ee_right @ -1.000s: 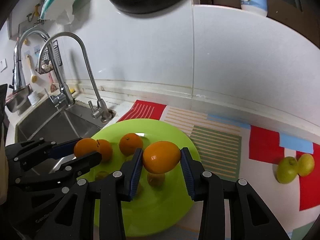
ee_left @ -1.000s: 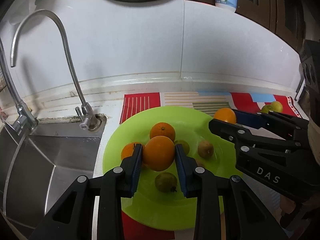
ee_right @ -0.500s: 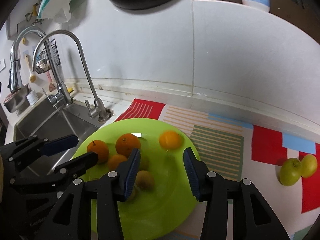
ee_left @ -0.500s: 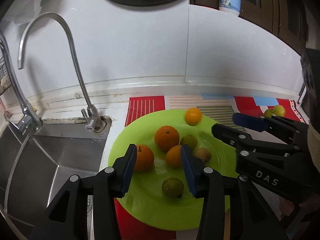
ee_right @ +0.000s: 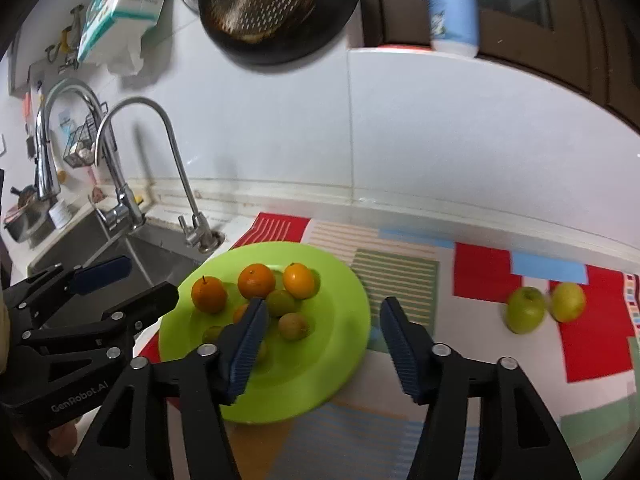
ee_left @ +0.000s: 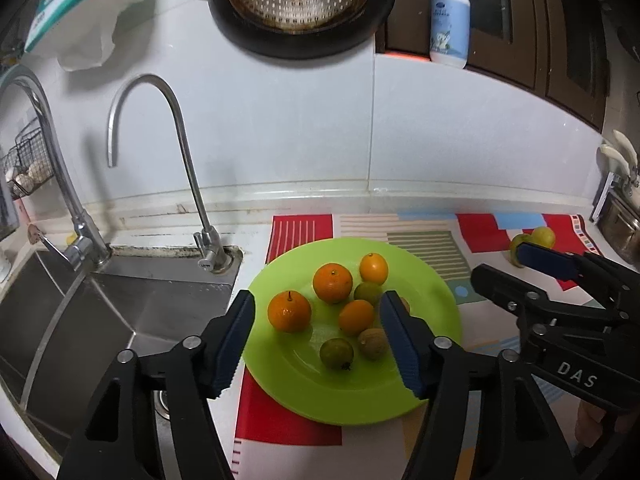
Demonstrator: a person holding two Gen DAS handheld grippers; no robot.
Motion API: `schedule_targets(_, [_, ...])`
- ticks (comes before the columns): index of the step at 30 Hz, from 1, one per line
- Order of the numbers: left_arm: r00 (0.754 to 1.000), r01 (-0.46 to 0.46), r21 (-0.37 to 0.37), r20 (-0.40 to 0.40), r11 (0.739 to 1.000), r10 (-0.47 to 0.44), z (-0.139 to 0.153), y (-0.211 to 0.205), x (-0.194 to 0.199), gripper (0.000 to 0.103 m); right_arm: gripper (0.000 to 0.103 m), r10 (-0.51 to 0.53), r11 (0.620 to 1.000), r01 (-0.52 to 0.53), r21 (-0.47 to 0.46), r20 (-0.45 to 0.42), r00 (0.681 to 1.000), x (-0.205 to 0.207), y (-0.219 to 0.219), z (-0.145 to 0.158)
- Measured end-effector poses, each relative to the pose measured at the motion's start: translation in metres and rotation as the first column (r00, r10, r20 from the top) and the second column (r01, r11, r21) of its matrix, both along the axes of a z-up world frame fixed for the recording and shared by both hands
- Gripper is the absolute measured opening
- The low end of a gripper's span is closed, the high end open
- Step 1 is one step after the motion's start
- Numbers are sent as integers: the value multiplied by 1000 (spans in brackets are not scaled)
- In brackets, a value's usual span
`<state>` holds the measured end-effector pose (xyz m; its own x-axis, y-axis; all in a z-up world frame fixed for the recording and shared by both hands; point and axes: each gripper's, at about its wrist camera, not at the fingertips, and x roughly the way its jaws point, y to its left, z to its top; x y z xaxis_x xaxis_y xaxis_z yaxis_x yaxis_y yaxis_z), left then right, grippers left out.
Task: Organize fruits
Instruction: 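Move both open grippers toward the two apples on the mat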
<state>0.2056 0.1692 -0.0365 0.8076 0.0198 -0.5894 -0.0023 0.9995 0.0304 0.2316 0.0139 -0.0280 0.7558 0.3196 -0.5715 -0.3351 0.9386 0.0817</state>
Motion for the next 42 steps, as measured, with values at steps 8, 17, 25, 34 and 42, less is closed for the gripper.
schedule_targets(8, [1000,-1,-13,31,1000,1,19,-10,-23,72,62,-53,999,53,-2,48,997,-33,-18,19])
schedule_targets(17, [996,7,5,87,1000,-8,39,-33,-49,86,66,-119,993,118,17,92,989,-66,-47,34])
schedule_targets(25, [993,30,-19,116,999,-28,52,-56,-59,90,68,-173,985,172,20,130,976,-87,-78,48])
schedule_targets(34, [989,60,-7,138,998,-58,60,-90,-66,91,69,-213,977,213,17,159,964,-102,-112,57])
schedule_targets(42, [982,100,2,159,995,-99,66,-126,-68,93,69,-241,970,243,11,174,955,-108,-145,63])
